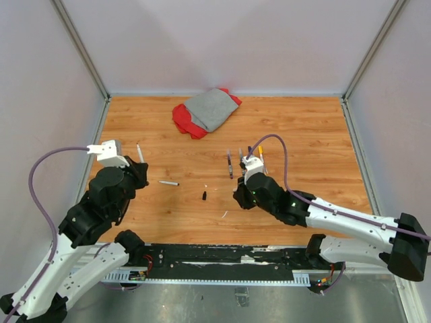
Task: Insert the pens into the pen caps
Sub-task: Insert the pen cap onto the pen.
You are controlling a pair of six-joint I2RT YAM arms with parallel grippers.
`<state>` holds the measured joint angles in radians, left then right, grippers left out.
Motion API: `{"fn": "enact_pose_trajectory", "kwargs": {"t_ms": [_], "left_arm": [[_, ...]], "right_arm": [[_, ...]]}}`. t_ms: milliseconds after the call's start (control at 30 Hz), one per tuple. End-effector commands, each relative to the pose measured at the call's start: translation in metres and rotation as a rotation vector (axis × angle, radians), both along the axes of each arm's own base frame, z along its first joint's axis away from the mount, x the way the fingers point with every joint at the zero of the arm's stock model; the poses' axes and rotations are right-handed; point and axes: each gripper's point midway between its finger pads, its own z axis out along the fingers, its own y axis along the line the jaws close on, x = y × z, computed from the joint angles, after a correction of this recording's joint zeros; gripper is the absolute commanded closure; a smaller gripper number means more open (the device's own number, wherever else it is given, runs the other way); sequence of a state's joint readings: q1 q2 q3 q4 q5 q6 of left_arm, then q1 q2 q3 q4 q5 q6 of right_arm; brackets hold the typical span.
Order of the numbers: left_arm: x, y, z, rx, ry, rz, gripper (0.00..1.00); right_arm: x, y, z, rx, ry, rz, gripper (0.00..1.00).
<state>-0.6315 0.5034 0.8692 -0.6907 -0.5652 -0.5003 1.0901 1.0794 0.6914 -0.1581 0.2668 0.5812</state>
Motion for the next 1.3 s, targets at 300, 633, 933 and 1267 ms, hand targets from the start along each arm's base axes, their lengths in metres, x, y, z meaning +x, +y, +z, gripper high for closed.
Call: {"fn": "enact_pose_trajectory", "kwargs": {"t_ms": [300,633,933,1267], "left_arm": [[0.031,-0.06,0.011,-0.114,-0.107,-0.189,0.99],[0.046,-0.122,-0.04,-0.113,-0.047,-0.364,0.99],[0.025,-0.192,-0.045,-0.097,-0.245,-0.592,1.0],[0.018,-0.24,-0.048,-0.118,-0.372,-0.727,1.0]], "right_arm": [[0.025,-0.062,-0.005,0.034,-0.01,-0.032,0.96],[0.02,-0.068,0.001,0.051,-0.051,-0.002,0.99],[0.024,-0.074,0.016,0.097,-0.116,-0.049,0.99],[0.045,-0.106,0.045,0.244,-0.254,-0.314,0.99]]}}
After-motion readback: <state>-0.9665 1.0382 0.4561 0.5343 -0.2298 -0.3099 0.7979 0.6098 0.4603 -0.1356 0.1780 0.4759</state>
